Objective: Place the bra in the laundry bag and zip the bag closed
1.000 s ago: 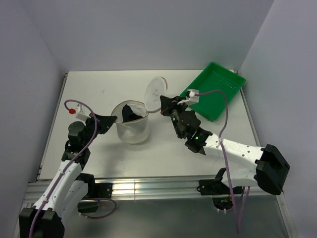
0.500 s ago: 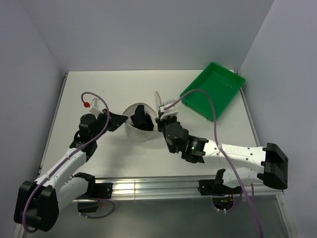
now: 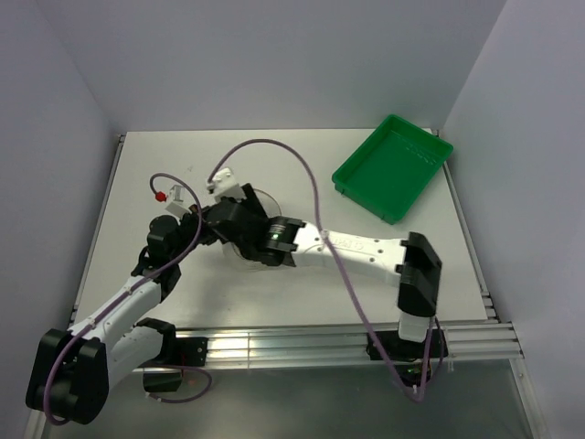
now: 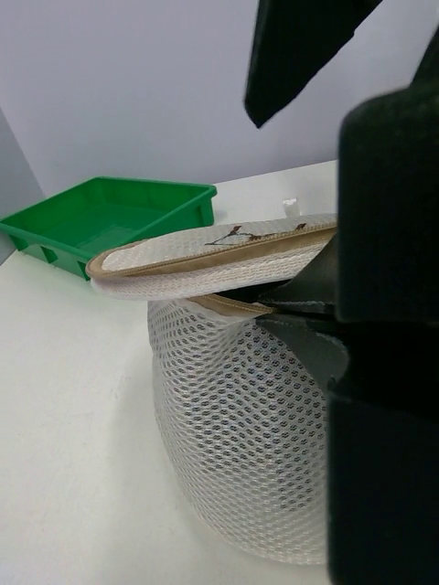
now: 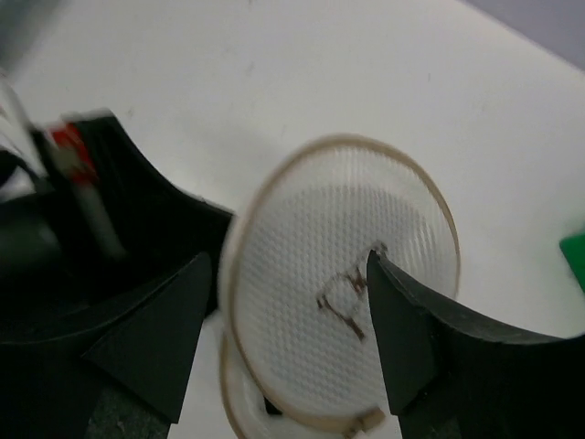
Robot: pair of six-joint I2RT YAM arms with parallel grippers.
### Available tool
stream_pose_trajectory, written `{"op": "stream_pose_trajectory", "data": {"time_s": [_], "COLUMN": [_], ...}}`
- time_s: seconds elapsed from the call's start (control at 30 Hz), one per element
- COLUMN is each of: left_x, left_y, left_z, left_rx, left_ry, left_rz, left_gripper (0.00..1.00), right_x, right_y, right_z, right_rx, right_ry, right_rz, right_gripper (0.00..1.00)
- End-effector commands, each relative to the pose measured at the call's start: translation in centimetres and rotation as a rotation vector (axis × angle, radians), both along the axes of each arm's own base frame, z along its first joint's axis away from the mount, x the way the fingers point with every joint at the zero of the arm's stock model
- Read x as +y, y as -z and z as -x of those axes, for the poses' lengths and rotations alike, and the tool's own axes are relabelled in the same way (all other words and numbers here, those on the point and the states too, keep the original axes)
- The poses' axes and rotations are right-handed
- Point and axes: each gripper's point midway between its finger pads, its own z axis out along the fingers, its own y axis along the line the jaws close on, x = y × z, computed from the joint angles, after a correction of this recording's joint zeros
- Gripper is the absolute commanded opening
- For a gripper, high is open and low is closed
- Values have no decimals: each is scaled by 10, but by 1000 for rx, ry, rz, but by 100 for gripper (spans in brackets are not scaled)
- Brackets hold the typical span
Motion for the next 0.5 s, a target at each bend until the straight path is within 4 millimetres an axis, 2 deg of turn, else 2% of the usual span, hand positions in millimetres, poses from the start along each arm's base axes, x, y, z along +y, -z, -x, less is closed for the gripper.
{"op": "stream_pose_trajectory", "data": {"time_s": [0.0, 0.03, 0.07, 0.1, 0.13, 0.17, 0.2, 0.23, 0.27, 0.3, 0.33, 0.37, 0.4, 0.43, 0.47], "left_x": [-1, -1, -1, 0, 1, 1, 1, 1, 0, -1, -2, -2, -3, -2, -2], "left_y": [-25, -26, -26, -26, -27, -28, -28, -30, -31, -33, -34, -37, -38, -37, -40], "left_z": [-5, -4, -4, -5, -6, -8, -9, -11, -13, -14, -15, -17, -18, -19, -19], "left_rx": [-126, -129, -130, -131, -132, -132, -128, -130, -131, -131, -140, -145, -144, -137, -144], "left_ry": [5, 5, 3, -5, -8, -13, -18, -20, -21, -19, -16, -13, -13, -18, -17], "left_rz": [8, 9, 9, 11, 11, 10, 13, 18, 23, 34, 37, 41, 44, 38, 38], "left_gripper": [0, 0, 0, 0, 0, 0, 0, 0, 0, 0, 0, 0, 0, 0, 0], "right_x": [-42, -54, -65, -76, -83, -100, -109, -118, -130, -134, -137, -133, -135, -134, -135], "right_y": [-51, -51, -33, -51, -48, -18, -36, -27, 1, -7, 3, 25, 13, 16, 27], "right_z": [17, 10, 11, 11, 11, 10, 10, 10, 11, 12, 15, 25, 18, 20, 22], "right_rx": [87, 92, 134, 127, 144, 179, 146, 153, 209, 205, 238, 332, 322, 345, 388], "right_ry": [-33, -16, 4, 9, 12, 65, 76, 102, 144, 138, 138, 116, 101, 89, 102], "right_rz": [-235, -274, -297, -389, -430, -438, -535, -560, -585, -672, -705, -767, -865, -908, -950], "right_gripper": [76, 76, 74, 69, 67, 65, 60, 57, 53, 45, 42, 42, 43, 46, 51]}}
